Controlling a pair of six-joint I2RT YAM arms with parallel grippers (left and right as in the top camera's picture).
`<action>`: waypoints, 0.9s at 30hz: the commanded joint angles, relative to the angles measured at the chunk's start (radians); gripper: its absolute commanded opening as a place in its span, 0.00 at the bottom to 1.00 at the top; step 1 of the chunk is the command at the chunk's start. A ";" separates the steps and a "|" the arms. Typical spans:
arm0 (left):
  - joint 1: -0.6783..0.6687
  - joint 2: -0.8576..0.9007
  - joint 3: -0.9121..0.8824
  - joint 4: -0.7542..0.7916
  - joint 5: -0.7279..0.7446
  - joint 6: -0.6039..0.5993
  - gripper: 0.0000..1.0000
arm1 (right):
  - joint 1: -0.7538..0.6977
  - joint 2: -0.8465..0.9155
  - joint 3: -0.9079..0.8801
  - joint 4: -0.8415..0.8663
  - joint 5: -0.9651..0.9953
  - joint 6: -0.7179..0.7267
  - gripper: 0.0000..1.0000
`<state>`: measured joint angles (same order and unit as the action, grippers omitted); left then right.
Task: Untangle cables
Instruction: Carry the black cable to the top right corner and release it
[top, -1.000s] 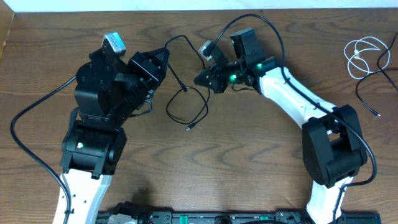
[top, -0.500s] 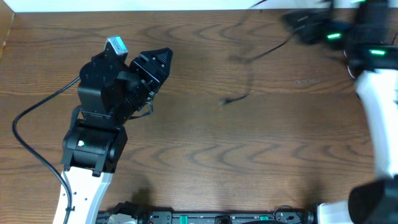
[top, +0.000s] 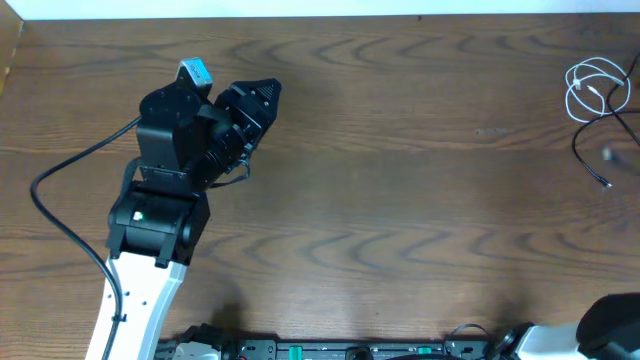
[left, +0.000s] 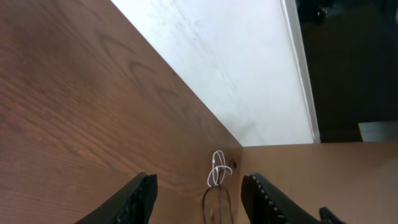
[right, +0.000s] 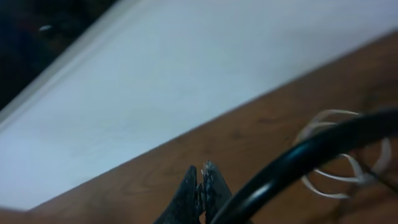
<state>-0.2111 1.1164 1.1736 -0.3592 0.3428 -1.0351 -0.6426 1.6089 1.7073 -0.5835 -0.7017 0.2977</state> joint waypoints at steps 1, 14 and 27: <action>0.003 0.011 0.005 -0.004 0.006 0.017 0.49 | -0.028 0.072 -0.001 -0.003 0.050 -0.045 0.10; 0.003 0.028 0.005 -0.089 0.005 0.385 0.53 | -0.012 0.091 0.000 -0.204 0.042 -0.045 0.99; 0.003 0.074 0.004 -0.357 -0.221 0.552 0.98 | 0.346 -0.049 0.000 -0.566 0.103 -0.220 0.99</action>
<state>-0.2111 1.1683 1.1736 -0.6678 0.2016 -0.5224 -0.4122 1.5959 1.7046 -1.1294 -0.6498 0.1596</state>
